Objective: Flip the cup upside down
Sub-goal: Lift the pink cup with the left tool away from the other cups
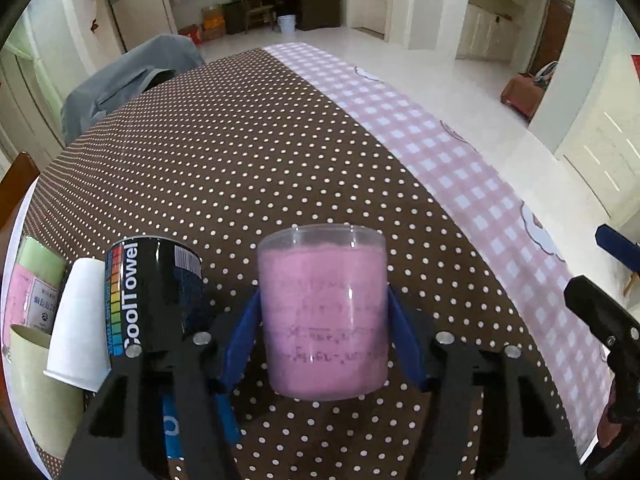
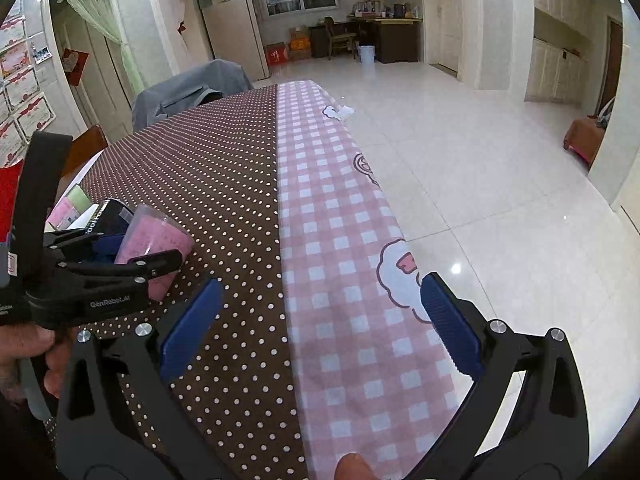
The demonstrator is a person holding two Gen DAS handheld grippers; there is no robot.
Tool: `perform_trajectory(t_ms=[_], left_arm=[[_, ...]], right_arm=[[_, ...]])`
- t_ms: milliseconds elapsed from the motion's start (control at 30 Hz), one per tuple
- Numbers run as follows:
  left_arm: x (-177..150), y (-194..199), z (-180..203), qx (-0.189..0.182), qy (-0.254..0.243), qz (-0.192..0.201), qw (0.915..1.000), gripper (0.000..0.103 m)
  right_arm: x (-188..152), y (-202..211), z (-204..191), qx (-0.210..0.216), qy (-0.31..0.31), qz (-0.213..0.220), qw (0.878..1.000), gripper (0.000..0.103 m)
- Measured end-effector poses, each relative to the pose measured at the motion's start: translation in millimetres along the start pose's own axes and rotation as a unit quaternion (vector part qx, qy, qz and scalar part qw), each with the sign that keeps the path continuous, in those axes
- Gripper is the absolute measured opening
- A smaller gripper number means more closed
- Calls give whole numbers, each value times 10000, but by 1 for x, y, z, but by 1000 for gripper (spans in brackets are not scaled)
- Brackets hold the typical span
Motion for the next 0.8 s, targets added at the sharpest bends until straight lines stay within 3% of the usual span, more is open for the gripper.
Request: perform_trajectory(t_ms=[367,633,800], left_arm=[[-42,83,0,-302,-38,727,9969,59],[-110,163,-24,-74,88,1124,9936,59],[-149,186,-43,107,234,1175,9927,60]], right_arm=[[-9,48,-33,-80,272,366,9989,97],[-25,97,-78,294,596,693,9954,97],[-36,106,-101,484,741,714,9935,97]])
Point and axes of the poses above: each gripper's, at about its wrist camera, not at the fingertips, and y roughly against the way its jaws point, z to its right, x to its top, the point moved 5 cm from there along -y, roughly the way its jaws point, and after that the axes turned 1 degree about y, right-handed, at the moved point
